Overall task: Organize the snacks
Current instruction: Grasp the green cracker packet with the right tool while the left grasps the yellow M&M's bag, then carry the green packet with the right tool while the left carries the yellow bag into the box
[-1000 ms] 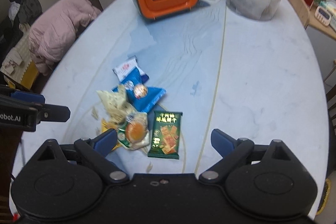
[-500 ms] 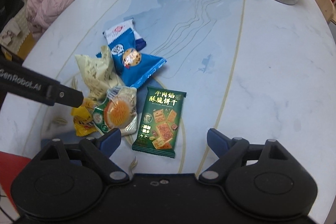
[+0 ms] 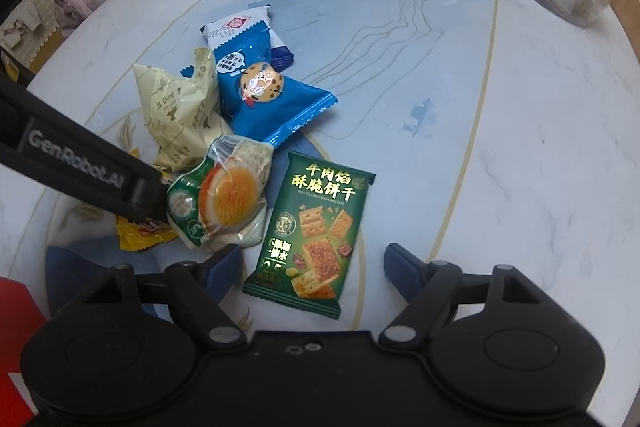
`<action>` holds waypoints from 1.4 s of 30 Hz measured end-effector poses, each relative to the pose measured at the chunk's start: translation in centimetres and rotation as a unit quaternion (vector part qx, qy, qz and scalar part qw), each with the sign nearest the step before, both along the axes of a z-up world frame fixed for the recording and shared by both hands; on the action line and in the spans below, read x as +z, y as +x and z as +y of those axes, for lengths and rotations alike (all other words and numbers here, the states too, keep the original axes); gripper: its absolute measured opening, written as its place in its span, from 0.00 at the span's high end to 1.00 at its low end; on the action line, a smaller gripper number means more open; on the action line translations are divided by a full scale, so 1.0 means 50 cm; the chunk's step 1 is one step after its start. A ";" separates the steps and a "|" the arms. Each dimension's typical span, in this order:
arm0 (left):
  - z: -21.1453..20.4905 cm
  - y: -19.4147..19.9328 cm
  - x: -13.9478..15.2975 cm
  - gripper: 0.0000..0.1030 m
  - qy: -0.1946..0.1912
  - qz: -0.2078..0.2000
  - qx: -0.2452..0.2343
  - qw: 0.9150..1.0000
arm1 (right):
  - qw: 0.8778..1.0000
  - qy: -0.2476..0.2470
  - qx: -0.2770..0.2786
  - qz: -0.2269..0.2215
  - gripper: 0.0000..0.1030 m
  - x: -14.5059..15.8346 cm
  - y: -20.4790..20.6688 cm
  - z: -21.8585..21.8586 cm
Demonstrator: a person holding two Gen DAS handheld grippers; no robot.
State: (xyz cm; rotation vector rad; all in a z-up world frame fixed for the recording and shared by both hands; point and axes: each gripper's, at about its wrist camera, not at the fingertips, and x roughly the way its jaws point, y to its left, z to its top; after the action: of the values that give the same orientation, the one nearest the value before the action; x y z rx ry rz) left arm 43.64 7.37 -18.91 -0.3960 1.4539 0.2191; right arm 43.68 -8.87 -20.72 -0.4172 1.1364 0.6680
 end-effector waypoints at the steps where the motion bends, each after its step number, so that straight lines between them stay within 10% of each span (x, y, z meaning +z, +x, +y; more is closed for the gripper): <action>1: -0.001 0.000 -0.003 0.34 -0.001 0.002 0.001 1.000 | 1.000 -0.004 0.004 -0.006 0.25 -0.002 -0.002 0.004; 7: -0.011 -0.001 -0.012 0.38 0.003 -0.001 0.006 1.000 | 1.000 0.001 0.003 -0.017 0.37 0.000 -0.009 0.007; 13: -0.010 -0.010 -0.003 0.63 -0.003 -0.012 0.009 1.000 | 1.000 0.004 -0.013 -0.024 0.58 0.006 -0.009 0.003; 22: 0.017 -0.039 0.004 0.66 -0.006 -0.018 0.035 0.999 | 0.998 0.015 -0.048 -0.030 0.61 0.025 -0.004 -0.020; 42: 0.060 -0.172 0.219 0.66 0.000 -0.110 0.023 0.994 | 0.990 0.099 -0.089 -0.044 0.60 0.209 -0.101 -0.108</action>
State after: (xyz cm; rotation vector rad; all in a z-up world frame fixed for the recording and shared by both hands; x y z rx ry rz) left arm 35.02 10.38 -7.98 -0.4390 1.2284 0.2058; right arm 38.63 -14.29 -10.27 -0.1715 0.9999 0.5945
